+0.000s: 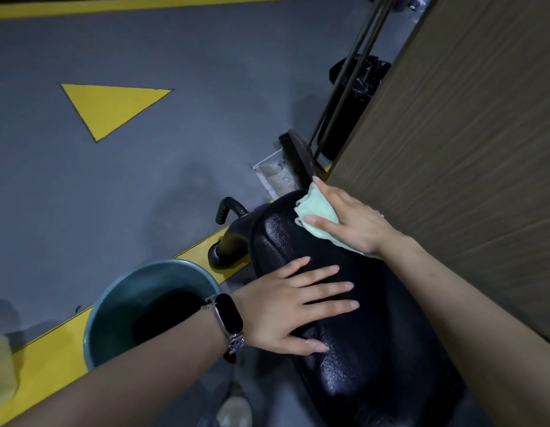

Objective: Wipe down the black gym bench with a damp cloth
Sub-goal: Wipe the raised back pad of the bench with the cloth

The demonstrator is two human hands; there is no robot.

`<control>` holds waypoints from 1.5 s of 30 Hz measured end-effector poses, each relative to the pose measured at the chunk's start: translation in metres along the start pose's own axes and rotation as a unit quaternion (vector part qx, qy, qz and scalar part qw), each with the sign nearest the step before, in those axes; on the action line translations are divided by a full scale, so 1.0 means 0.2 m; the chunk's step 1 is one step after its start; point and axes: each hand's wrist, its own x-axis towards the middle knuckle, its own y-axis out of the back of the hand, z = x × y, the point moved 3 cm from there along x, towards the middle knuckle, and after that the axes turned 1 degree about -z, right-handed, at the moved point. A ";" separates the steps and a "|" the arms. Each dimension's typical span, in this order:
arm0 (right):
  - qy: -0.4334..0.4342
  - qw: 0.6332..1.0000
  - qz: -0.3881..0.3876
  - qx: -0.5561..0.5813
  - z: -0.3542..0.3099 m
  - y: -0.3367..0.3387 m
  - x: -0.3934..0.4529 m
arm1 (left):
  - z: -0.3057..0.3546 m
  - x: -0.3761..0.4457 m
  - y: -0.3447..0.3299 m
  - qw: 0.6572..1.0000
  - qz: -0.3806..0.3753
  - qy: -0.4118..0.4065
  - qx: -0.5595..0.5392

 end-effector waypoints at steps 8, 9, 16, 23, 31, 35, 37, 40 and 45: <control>0.010 0.999 0.008 -0.038 -0.18 0.00 0.23 | 0.00 0.00 -0.01 1.000 0.018 0.005 -0.011; 0.013 0.999 0.009 -0.044 -0.19 0.00 0.24 | -0.01 0.00 -0.01 1.000 0.020 0.005 -0.013; 0.014 0.999 0.023 -0.046 -0.19 0.00 0.20 | 0.00 0.00 -0.01 1.000 0.012 0.010 -0.017; 0.043 0.997 0.056 -0.042 -0.09 -0.04 0.07 | 0.00 0.00 0.00 1.000 -0.013 0.015 0.004; 0.018 0.997 0.052 -0.055 -0.15 -0.05 0.08 | 0.01 0.00 0.00 1.000 -0.004 0.019 -0.009; 0.017 0.996 0.033 -0.079 -0.22 -0.06 0.16 | 0.02 0.00 0.00 0.999 -0.003 0.025 -0.031; 0.030 0.995 0.019 -0.095 -0.25 -0.07 0.19 | 0.03 0.01 0.00 0.999 -0.002 0.027 -0.036; 0.060 0.992 0.011 -0.109 -0.30 -0.10 0.22 | 0.02 0.01 0.00 0.999 -0.001 0.027 -0.030; 0.104 0.987 -0.007 -0.118 -0.38 -0.10 0.19 | 0.03 0.01 0.00 0.999 0.007 0.026 -0.035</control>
